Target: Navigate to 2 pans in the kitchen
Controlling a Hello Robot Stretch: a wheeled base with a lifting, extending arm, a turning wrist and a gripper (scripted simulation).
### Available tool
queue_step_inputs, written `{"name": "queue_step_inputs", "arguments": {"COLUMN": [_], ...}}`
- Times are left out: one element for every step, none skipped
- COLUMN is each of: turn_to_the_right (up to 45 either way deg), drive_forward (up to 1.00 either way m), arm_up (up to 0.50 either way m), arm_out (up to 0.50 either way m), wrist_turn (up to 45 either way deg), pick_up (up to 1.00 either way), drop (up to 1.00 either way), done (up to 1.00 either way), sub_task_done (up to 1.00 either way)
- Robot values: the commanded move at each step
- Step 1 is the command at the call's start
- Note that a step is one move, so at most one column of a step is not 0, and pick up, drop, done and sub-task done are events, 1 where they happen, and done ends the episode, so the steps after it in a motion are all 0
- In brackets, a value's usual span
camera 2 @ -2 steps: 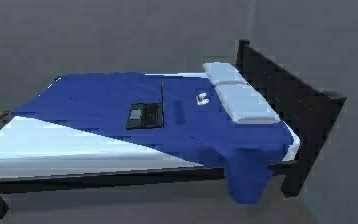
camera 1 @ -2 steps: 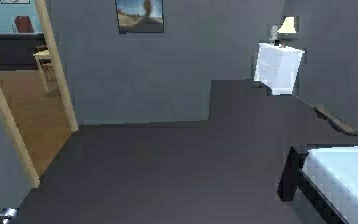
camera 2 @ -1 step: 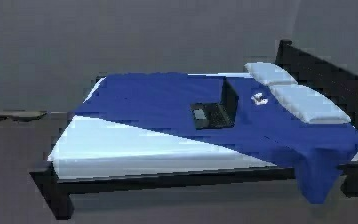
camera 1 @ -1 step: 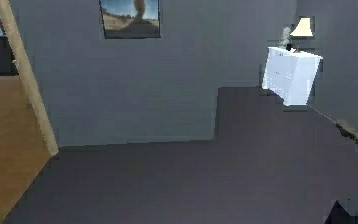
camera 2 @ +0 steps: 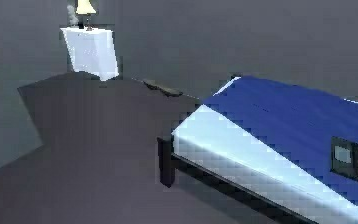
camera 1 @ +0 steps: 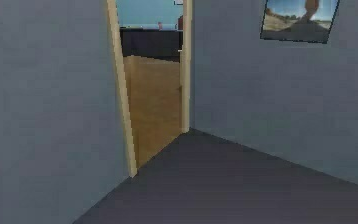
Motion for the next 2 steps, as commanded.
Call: {"name": "queue_step_inputs", "arguments": {"turn_to_the_right": [0.0, -3.0], "drive_forward": [1.00, 0.00], "arm_up": [0.00, 0.00], "arm_out": [0.00, 0.00], "wrist_turn": [0.0, 0.0], "pick_up": [0.00, 0.00], "drop": [0.00, 0.00], "done": [0.00, 0.00], "sub_task_done": [0.00, 0.00]}}
